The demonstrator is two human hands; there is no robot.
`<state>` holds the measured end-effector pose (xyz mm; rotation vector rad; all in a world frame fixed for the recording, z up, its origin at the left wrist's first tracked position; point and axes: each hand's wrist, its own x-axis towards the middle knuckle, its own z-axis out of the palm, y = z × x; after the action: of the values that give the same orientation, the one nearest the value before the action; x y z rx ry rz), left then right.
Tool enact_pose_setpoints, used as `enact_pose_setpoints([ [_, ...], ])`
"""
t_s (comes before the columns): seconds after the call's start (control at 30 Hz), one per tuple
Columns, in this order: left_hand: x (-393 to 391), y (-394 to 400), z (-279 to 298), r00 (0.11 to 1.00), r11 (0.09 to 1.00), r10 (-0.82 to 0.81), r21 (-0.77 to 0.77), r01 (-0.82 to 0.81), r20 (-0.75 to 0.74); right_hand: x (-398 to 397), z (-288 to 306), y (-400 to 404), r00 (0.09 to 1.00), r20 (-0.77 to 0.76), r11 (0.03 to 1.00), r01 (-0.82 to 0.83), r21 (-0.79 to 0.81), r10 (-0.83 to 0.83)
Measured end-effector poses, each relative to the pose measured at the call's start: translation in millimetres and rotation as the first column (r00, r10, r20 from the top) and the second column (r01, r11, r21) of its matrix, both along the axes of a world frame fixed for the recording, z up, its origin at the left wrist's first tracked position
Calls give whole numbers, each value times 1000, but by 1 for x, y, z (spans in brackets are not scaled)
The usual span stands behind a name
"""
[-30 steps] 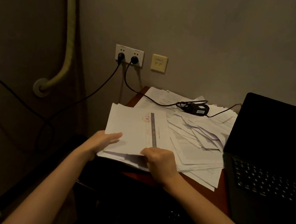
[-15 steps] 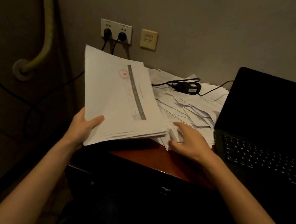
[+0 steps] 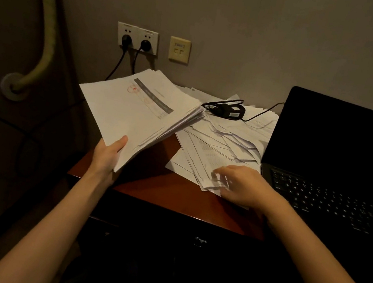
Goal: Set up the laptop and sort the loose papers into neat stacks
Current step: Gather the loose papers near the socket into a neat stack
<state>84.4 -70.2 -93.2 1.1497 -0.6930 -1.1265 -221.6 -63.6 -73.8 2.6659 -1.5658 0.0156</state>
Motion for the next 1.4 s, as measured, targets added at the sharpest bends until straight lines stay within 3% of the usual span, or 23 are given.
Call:
enact_pose_setpoints([
  [0.3,0,1,-2,999,999,-39,17,39,18,15,5,-5,985,-134,988,-119,-97,106],
  [0.43,2,1,-3,997,997,-72,24,71,37,19,1,-7,996,-74,983,34,-181,-48],
  [0.53,5,0,-5,995,996,-87,33,85,42,13,-5,-10,975,20,962,222,-162,-222],
  [0.67,10,-1,-6,989,987,-142,79,139,29,4,-6,-16,935,61,918,355,-176,-350],
  [0.77,11,0,-5,983,979,-185,82,186,-17,0,9,-33,849,268,858,499,-123,-455],
  [0.9,11,2,-3,971,970,-238,48,240,-36,-13,40,-57,600,579,753,657,37,-552],
  [1.07,6,5,-1,963,963,-268,10,268,40,-9,71,-71,519,716,748,663,8,-467],
  [1.27,5,6,1,963,965,-260,0,261,63,14,120,-72,586,762,757,621,-202,-278],
  [1.4,2,7,0,949,960,-275,-8,279,155,20,156,-64,625,757,687,636,-351,-192],
])
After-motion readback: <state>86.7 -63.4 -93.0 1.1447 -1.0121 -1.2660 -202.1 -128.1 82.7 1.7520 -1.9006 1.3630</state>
